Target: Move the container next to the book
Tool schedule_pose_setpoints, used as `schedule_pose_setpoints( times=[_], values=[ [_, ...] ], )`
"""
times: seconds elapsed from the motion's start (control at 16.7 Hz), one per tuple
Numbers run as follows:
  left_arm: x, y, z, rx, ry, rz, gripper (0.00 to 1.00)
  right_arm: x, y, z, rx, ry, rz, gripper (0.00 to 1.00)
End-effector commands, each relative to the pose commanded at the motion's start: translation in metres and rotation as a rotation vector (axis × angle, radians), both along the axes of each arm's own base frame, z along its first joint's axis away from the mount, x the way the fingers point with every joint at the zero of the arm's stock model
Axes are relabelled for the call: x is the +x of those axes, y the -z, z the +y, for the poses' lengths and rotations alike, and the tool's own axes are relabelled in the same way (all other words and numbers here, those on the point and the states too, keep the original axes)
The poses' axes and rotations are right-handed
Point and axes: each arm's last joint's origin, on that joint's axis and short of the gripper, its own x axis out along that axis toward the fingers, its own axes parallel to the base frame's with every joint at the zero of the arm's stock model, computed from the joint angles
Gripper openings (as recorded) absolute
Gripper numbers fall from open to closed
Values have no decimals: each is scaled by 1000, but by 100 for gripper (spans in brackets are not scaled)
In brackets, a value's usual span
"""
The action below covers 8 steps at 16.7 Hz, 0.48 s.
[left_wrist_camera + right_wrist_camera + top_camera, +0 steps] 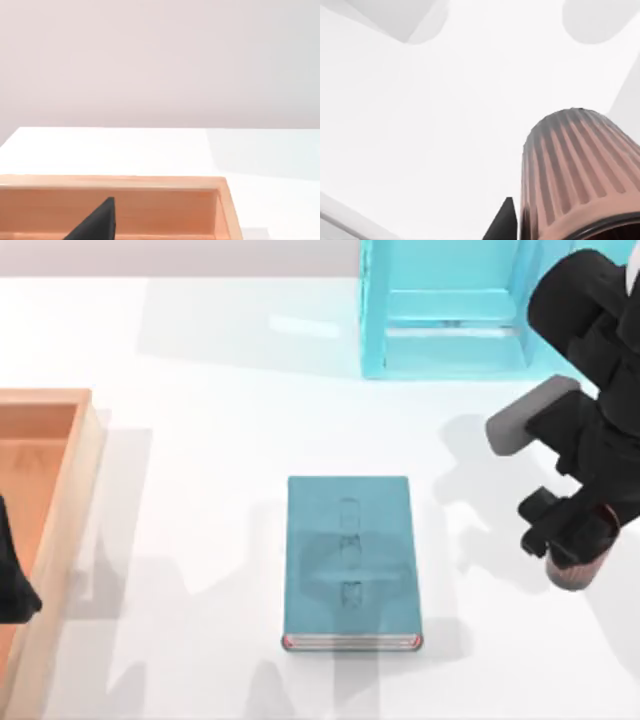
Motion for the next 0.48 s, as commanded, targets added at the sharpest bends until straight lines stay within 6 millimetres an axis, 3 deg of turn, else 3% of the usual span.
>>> schedule_pose_setpoints(
  times=[0.24, 0.48],
  values=[
    [0, 0, 0, 0, 0, 0, 100, 16, -6, 30, 8, 328, -20, 0],
    [0, 0, 0, 0, 0, 0, 100, 29, -14, 43, 38, 578, -46, 0]
  ],
)
